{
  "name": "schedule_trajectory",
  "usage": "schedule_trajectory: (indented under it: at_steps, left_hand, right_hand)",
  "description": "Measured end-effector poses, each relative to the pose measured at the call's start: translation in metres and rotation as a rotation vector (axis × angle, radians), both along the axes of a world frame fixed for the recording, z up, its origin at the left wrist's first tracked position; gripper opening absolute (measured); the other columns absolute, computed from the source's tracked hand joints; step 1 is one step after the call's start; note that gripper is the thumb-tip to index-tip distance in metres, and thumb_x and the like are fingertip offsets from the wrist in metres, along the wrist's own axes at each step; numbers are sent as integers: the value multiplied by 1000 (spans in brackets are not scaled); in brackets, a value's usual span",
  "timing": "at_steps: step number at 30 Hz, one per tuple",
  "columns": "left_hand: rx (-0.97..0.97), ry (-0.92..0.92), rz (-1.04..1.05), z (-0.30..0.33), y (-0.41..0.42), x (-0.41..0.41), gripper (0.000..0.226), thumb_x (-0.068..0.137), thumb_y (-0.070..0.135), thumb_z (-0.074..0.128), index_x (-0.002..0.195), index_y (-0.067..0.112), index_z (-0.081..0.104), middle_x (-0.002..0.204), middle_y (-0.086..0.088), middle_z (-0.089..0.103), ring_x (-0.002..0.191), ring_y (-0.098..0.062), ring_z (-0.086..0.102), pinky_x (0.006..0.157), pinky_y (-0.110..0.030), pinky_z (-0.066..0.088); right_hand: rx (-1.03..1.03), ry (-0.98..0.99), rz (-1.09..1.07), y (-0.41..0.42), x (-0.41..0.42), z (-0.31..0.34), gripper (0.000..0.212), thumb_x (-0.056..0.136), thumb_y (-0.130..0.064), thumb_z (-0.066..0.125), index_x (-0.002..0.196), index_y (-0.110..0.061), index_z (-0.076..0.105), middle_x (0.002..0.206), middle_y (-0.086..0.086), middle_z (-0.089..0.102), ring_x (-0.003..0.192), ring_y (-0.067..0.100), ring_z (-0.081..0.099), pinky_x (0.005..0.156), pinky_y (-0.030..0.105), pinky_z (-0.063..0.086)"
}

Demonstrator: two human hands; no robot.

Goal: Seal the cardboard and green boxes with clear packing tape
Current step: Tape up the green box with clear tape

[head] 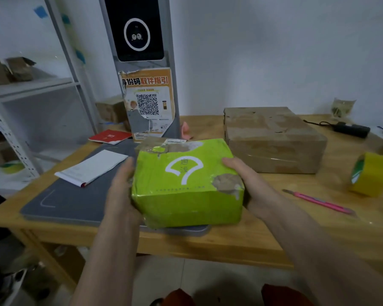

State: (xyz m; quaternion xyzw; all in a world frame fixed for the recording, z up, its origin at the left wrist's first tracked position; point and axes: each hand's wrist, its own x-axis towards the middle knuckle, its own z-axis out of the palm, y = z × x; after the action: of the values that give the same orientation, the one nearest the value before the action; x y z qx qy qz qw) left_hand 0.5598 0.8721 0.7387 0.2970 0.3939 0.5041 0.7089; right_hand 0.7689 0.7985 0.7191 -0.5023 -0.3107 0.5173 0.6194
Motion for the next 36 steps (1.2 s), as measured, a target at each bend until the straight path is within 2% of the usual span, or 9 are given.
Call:
schedule_trajectory:
  at_steps: [3,7,10,15,20,24,27,31,36]
  left_hand:
    - [171,39,500,3,17,-12,25,93,36,58,109,17,63,100,5,64,91,-13,61,74,-29,49]
    - [573,332,771,-6,18,-8,9,89,35,59,94,28,59,121,-6,62,114,-13,57,104,-41,44]
    - [862,488,748,-19,3,8,11,87,34,60,77,35,53,109,7,62,115,-18,56,103,-39,43]
    - [1152,554,517,-43,-17,49,30,91,22,57,64,11,50,81,-1,61,86,-16,60,78,-31,47]
    - [1050,672,10,-64,-15,85,32,95,28,52,71,10,62,70,5,64,70,-12,60,64,-30,47]
    - [852,852,-278,-72,4,99,35,98,5,48,130,16,56,124,9,59,123,-9,53,99,-17,41]
    - [746,904,-337,-69,15,101,57,98,8,50,151,19,31,151,4,39,141,-13,34,115,-30,30]
    - [698,906,-346,-71,32,101,61,96,7,51,150,21,30,151,2,39,140,-16,36,113,-31,31]
    - [667,953,-299,-77,52,95,59,95,4,50,149,16,34,151,-1,42,140,-18,38,113,-35,33]
  right_hand:
    - [2,38,-66,31,-26,4,40,89,-36,62,127,-23,58,110,6,72,88,21,71,70,31,57]
    - [-9,-121,-118,62,-49,4,50,90,-53,56,132,-25,52,127,-10,56,114,14,55,93,34,43]
    - [-12,-310,-164,60,-41,-7,49,95,-44,54,137,-19,46,127,-7,49,116,12,47,97,32,38]
    - [-102,-452,-217,39,-13,-26,29,96,-28,57,122,-14,57,122,1,57,114,18,55,103,41,46]
    - [-83,-416,-191,26,5,-28,12,101,-27,47,96,-24,58,110,0,61,102,13,59,91,32,52]
    - [-31,-322,-131,43,9,-28,29,104,-33,39,122,-17,54,122,0,57,116,15,55,100,30,45]
    - [-18,-299,-91,71,5,-29,47,102,-44,37,138,-15,48,129,-4,52,127,13,47,110,32,36]
    - [-53,-247,-9,119,-9,-30,70,87,-67,41,142,-23,46,143,-6,48,133,13,43,115,35,27]
    - [-15,-278,-32,142,-15,-23,50,102,-45,37,144,-18,40,146,0,43,137,17,37,116,36,26]
